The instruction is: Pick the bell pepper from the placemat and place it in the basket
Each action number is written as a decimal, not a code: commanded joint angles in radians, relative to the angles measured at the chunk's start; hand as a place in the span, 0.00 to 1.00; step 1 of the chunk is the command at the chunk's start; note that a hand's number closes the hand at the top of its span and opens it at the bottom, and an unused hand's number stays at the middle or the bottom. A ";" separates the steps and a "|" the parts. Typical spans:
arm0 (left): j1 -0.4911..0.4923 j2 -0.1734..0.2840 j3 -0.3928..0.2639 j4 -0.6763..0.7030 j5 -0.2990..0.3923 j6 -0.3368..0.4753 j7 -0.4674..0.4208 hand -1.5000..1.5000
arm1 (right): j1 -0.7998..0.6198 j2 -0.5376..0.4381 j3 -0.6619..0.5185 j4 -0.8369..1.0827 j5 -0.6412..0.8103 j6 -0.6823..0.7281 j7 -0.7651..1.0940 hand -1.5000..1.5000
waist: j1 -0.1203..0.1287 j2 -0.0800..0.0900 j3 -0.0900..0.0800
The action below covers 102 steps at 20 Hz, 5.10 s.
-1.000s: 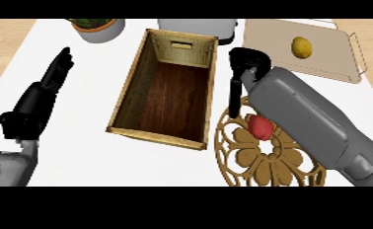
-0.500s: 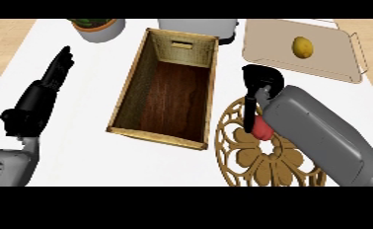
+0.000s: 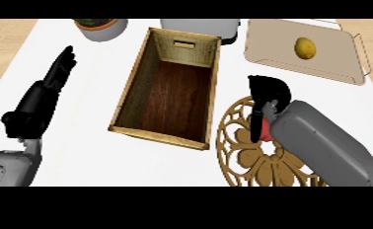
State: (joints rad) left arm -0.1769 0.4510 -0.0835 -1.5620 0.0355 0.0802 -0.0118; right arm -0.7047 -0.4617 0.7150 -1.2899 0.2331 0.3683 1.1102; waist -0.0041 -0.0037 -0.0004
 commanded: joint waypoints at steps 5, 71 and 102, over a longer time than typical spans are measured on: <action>0.018 -0.029 0.010 -0.012 -0.027 -0.009 0.010 0.50 | 0.053 0.072 -0.034 -0.014 0.086 0.013 0.152 0.00 | 0.005 0.001 0.000; -0.040 -0.137 0.117 0.041 -0.141 -0.115 -0.007 0.50 | -0.191 -0.106 -0.772 -0.513 -0.023 -0.120 -0.430 1.00 | 0.011 0.002 -0.002; -0.039 -0.139 0.154 0.017 -0.142 -0.151 0.016 0.50 | -0.794 0.262 -0.443 0.123 0.023 0.027 -0.003 1.00 | 0.007 0.000 -0.001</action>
State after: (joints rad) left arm -0.2092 0.3142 0.0663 -1.5467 -0.1048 -0.0736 -0.0024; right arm -1.4803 -0.2029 0.2080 -1.2093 0.2267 0.2984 1.0015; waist 0.0059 -0.0023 -0.0016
